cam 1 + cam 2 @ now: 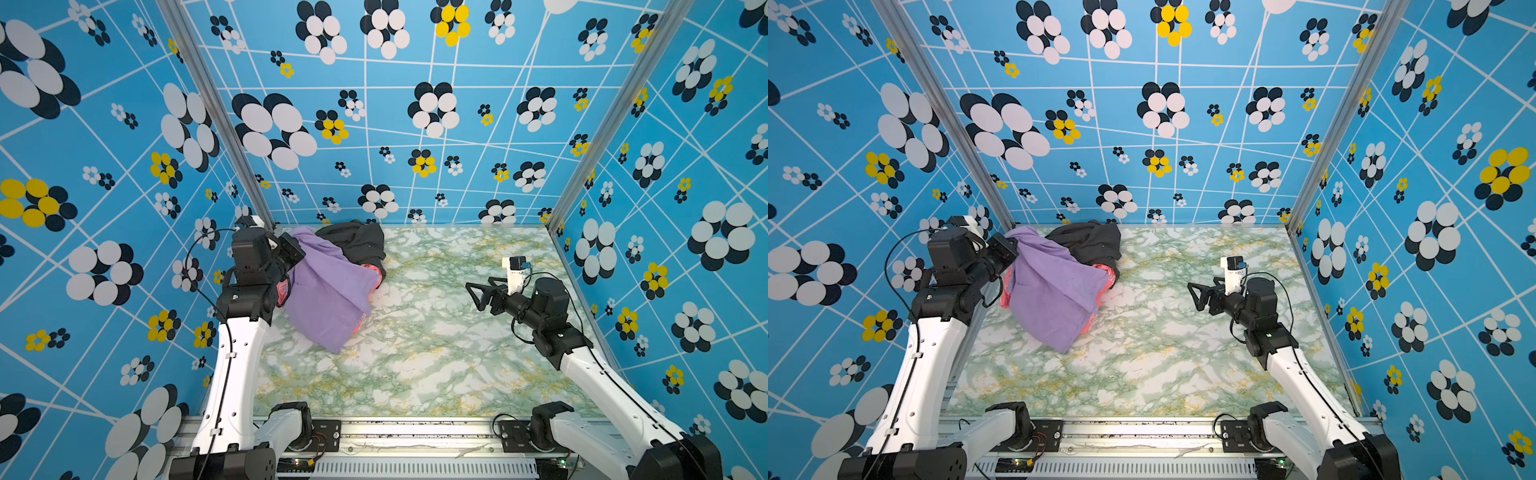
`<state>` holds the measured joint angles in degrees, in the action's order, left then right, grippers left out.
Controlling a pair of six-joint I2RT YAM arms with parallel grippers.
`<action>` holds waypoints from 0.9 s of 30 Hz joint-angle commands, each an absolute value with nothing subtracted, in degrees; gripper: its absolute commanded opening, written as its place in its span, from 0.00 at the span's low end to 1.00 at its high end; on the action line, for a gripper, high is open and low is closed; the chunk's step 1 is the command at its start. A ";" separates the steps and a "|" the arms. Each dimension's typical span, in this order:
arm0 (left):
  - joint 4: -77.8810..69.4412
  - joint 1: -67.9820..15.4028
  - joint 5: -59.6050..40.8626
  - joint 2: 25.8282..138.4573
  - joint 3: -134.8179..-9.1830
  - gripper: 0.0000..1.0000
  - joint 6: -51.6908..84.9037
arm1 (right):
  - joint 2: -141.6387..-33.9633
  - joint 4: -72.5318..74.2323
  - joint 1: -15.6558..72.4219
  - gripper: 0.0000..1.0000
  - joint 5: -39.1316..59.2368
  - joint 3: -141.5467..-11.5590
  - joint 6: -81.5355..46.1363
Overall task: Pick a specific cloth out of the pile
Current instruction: 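Lift the lavender cloth high with the left gripper, clearing the pile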
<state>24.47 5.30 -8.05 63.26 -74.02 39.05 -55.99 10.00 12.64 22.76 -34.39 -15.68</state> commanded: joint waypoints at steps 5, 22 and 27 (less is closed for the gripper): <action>22.57 5.63 -7.76 65.52 -84.70 0.00 36.88 | -55.29 10.01 13.01 0.99 21.80 -33.93 -15.34; 15.23 -15.56 1.76 70.00 -101.20 0.00 22.25 | -54.23 9.84 13.09 0.99 19.48 -34.06 -15.23; 13.97 -24.09 1.74 74.61 -105.72 0.00 18.24 | -53.39 9.84 13.07 0.99 17.29 -33.77 -15.31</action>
